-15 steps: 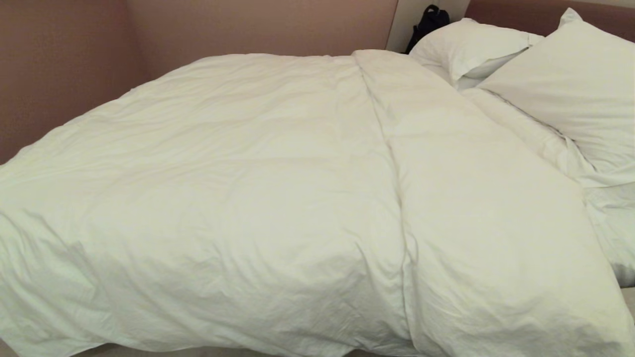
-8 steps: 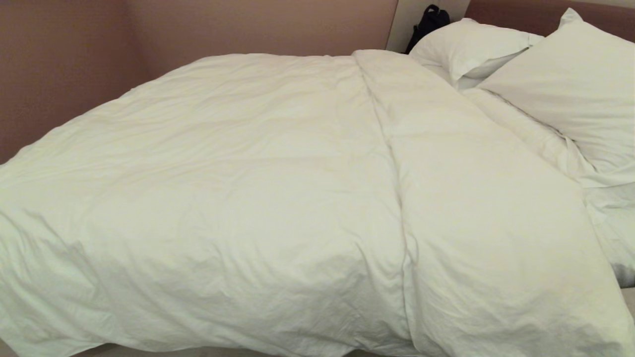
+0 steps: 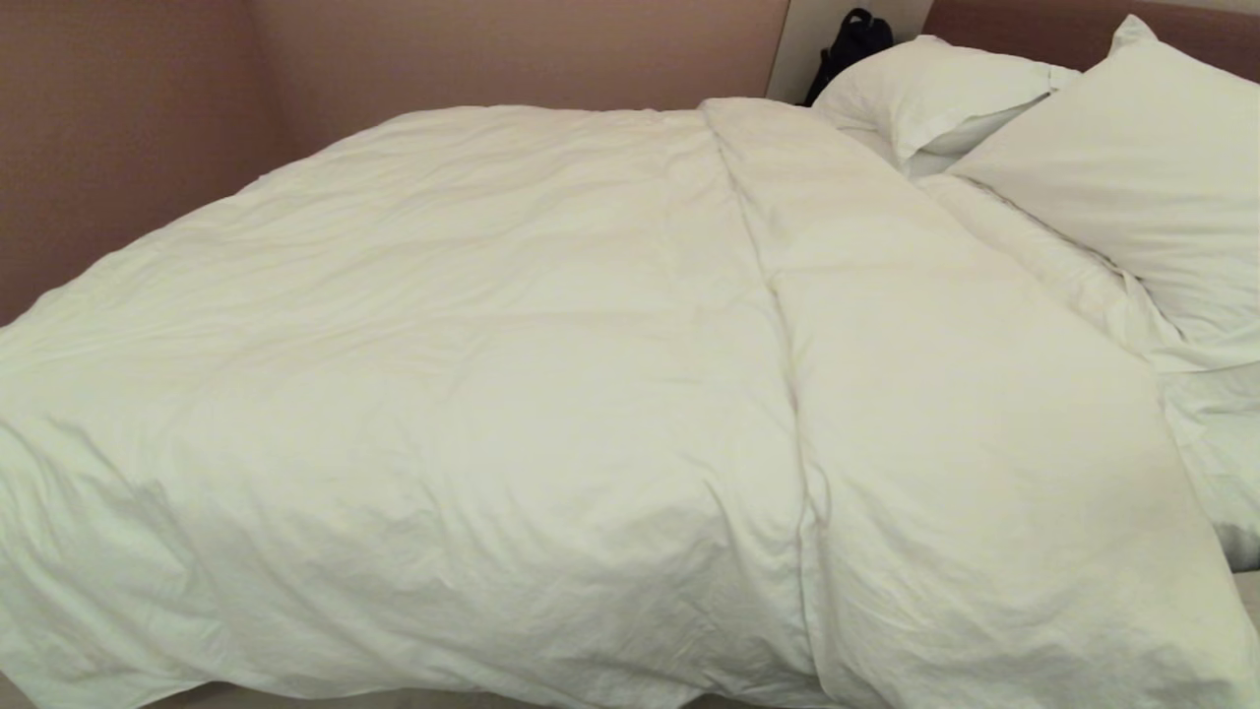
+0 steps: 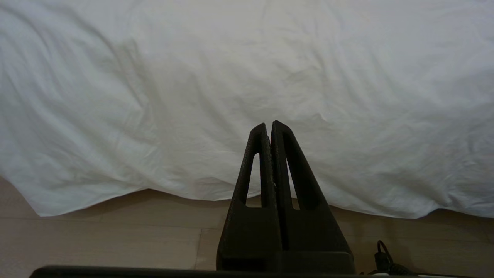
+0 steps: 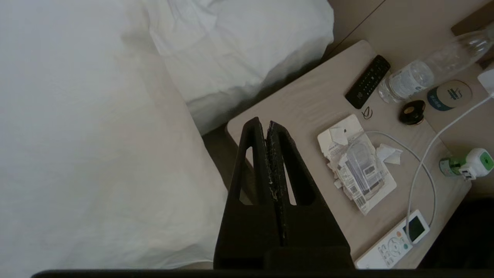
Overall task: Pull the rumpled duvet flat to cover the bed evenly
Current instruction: Flatten the corners of the folded blanket
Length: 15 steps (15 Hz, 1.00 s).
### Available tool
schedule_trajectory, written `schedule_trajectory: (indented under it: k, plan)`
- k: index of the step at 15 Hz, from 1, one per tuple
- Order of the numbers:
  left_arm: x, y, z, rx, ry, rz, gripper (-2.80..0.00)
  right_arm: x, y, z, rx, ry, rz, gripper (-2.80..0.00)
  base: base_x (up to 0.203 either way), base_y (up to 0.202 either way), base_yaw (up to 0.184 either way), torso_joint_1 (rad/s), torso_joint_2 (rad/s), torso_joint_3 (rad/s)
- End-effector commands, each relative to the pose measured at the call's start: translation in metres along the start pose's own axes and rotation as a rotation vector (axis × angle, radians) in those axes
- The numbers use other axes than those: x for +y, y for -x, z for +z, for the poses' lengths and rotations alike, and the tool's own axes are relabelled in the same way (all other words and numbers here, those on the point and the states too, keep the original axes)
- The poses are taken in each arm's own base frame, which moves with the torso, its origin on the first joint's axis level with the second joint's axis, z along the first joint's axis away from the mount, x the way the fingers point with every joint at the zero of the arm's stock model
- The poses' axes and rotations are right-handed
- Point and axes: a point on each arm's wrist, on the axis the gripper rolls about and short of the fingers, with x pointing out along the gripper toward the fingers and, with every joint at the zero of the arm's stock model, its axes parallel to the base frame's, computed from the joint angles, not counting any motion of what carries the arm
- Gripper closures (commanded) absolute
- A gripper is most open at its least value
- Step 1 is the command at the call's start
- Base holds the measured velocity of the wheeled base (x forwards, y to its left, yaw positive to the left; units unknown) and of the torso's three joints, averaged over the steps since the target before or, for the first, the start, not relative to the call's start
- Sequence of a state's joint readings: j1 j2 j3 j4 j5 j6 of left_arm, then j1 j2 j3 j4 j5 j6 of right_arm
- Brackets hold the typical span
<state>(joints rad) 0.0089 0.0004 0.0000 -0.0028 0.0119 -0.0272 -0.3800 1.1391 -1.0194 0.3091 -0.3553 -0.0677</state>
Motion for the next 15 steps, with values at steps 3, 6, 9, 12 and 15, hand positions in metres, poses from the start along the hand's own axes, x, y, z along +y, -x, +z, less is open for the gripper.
schedule_trajectory:
  k: [3,6,9,12,15]
  plan:
    - [0.0,0.0,0.0,-0.001,0.0,0.001,0.0,-0.016,-0.034,-0.004,-0.03,0.056,0.631,0.0,0.0,0.0,0.0,0.0,0.0,0.0]
    - [0.0,0.0,0.0,0.001,0.0,0.001,0.0,-0.018,-0.062,-0.015,0.022,0.034,0.734,0.0,0.0,0.0,0.0,0.0,0.0,0.0]
    - [0.0,0.0,0.0,-0.001,0.0,0.001,0.0,-0.018,-0.074,-0.021,0.039,0.04,0.793,0.0,0.0,0.0,0.0,0.0,0.0,0.0]
    - [0.0,0.0,0.0,-0.001,0.0,0.001,0.0,-0.016,-0.078,-0.028,0.059,0.061,0.794,0.0,0.0,0.0,0.0,0.0,0.0,0.0]
    - [0.0,0.0,0.0,-0.001,0.0,0.001,0.0,-0.017,-0.088,-0.032,0.1,0.051,0.77,0.0,0.0,0.0,0.0,0.0,0.0,0.0]
